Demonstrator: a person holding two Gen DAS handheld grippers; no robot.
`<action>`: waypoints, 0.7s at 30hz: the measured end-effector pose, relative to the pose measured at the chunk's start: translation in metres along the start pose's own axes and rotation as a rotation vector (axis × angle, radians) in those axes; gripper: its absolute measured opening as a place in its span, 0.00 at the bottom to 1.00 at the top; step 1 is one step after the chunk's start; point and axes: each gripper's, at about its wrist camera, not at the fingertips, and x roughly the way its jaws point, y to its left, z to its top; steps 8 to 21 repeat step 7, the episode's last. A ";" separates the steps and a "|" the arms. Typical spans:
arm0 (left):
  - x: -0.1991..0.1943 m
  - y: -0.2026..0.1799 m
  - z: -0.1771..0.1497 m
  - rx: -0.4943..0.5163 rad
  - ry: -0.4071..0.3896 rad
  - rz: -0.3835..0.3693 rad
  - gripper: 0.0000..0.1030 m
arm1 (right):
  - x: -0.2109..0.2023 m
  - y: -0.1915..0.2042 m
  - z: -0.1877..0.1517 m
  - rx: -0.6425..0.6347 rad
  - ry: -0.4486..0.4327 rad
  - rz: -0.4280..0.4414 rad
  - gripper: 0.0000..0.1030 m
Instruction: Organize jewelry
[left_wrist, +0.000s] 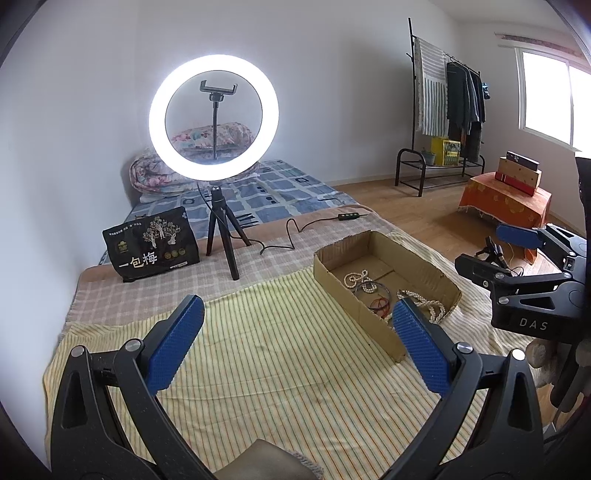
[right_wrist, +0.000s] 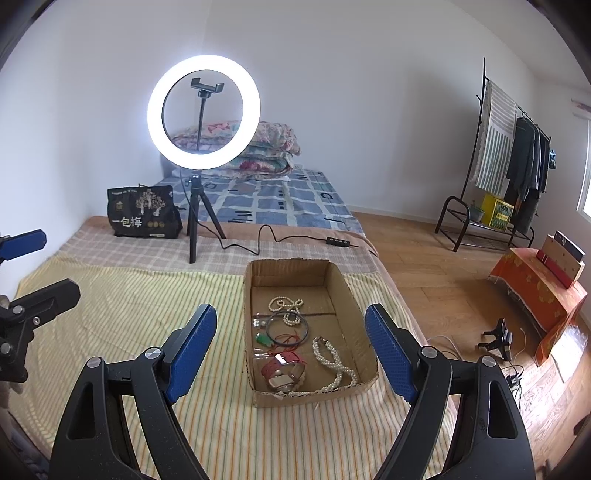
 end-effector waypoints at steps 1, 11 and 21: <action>0.000 -0.001 0.000 0.003 -0.003 0.005 1.00 | 0.001 0.000 0.000 0.001 0.001 0.000 0.80; 0.002 0.002 0.001 0.006 -0.012 0.025 1.00 | 0.001 -0.001 0.000 0.006 0.005 0.001 0.80; 0.002 0.002 0.001 0.006 -0.012 0.025 1.00 | 0.001 -0.001 0.000 0.006 0.005 0.001 0.80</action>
